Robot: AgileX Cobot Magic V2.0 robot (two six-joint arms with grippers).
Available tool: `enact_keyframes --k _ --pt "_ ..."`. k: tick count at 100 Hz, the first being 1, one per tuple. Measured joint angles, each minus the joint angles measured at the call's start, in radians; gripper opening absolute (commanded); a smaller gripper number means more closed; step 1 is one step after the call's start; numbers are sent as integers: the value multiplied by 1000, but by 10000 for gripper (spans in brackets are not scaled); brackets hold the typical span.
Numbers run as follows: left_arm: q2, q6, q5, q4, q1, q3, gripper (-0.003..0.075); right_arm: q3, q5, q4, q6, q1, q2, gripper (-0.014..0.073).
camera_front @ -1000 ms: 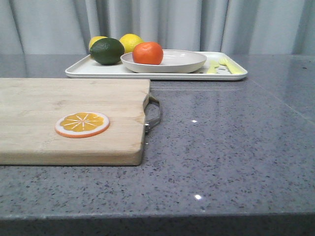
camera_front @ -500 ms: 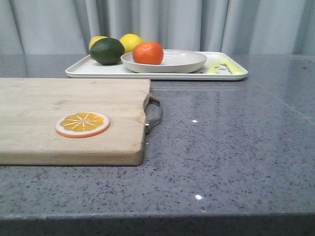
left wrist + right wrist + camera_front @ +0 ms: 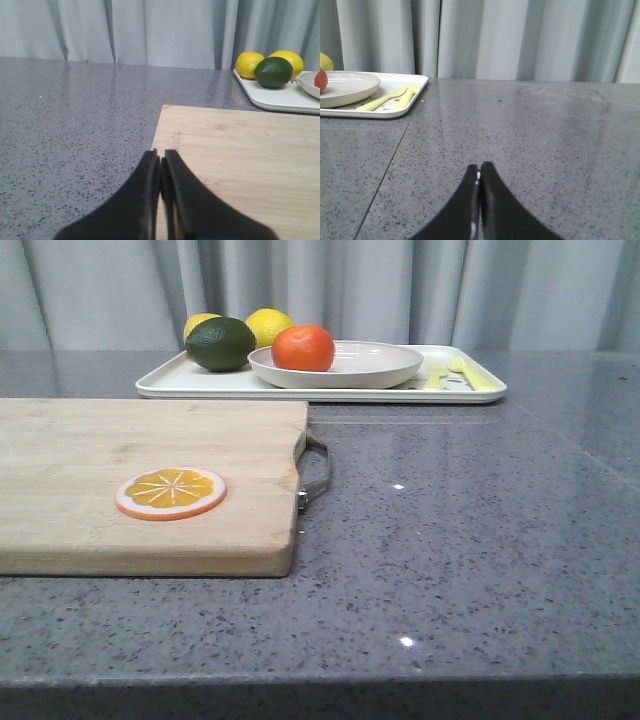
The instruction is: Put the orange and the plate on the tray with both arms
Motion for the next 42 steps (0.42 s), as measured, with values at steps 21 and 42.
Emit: enact_keyframes --k 21,42 --pt "0 0 0 0 0 0 -20 1 10 0 2 0 0 -24" --pt "0 0 0 0 0 0 -20 2 10 0 2 0 0 -24"
